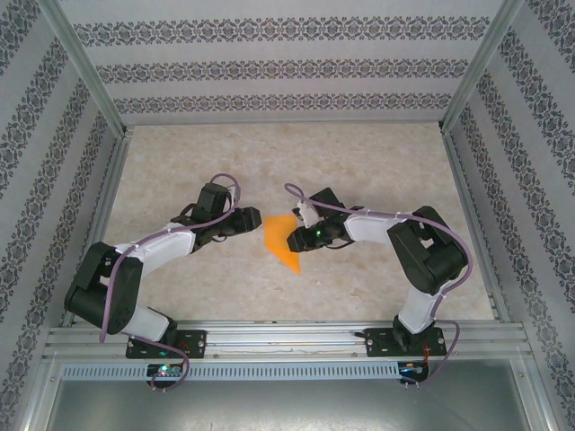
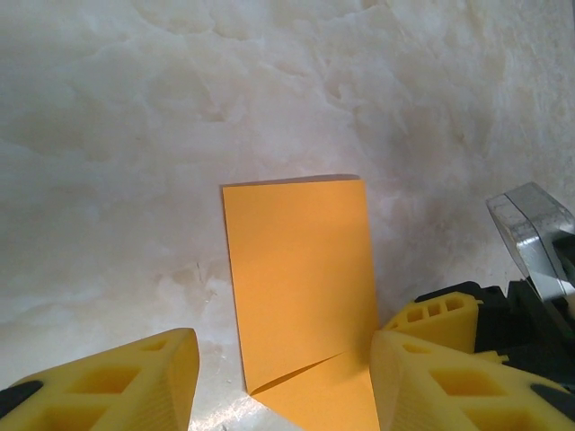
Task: Fold a paper plane with a square sheet of paper (fold left side to right side)
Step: Fourth fold the wing at the center of the table.
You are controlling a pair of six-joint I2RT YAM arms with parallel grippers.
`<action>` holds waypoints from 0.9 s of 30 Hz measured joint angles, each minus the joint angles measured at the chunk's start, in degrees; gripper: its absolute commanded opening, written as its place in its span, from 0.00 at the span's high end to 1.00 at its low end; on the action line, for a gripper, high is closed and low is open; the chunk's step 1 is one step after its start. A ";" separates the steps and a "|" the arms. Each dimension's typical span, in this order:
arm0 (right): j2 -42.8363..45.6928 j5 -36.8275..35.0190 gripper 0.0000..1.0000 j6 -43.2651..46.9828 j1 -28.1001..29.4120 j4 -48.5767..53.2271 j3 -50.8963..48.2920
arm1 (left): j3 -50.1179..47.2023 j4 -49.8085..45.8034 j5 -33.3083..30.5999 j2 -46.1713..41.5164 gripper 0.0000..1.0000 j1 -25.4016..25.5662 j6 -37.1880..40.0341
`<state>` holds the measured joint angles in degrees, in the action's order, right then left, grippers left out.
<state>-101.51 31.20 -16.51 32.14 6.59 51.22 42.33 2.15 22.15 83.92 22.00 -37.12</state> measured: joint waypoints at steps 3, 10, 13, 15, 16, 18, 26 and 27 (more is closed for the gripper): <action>1.14 -0.66 0.57 -0.02 0.00 0.24 -0.74 | 0.00 0.00 0.02 0.02 0.47 0.00 0.00; 1.68 -1.81 0.55 0.00 0.00 0.52 -0.76 | 0.00 0.00 0.04 0.63 0.47 0.00 -0.04; 1.68 -1.84 0.55 0.00 0.02 0.68 -0.55 | 0.00 0.00 0.07 0.90 0.47 0.00 -0.07; 1.66 -1.88 0.55 0.00 0.28 0.81 -0.28 | 0.00 0.02 0.09 0.90 0.46 0.00 -0.09; 1.64 -1.90 0.55 0.00 0.39 0.83 -0.15 | 0.00 0.00 0.09 0.90 0.46 0.00 -0.15; 1.53 -1.95 0.55 0.00 0.76 0.81 0.11 | 0.00 0.00 0.09 0.90 0.46 0.00 -0.26; 0.26 -2.16 0.54 -0.02 1.14 0.85 0.61 | 0.00 0.00 0.09 0.90 0.46 0.00 -0.31; 0.26 -2.32 0.53 0.00 1.14 0.85 0.61 | 0.00 0.00 0.11 0.90 0.46 0.00 -0.28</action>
<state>-101.25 28.88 -16.51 33.28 7.44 51.83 42.33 2.15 22.26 84.82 22.00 -37.41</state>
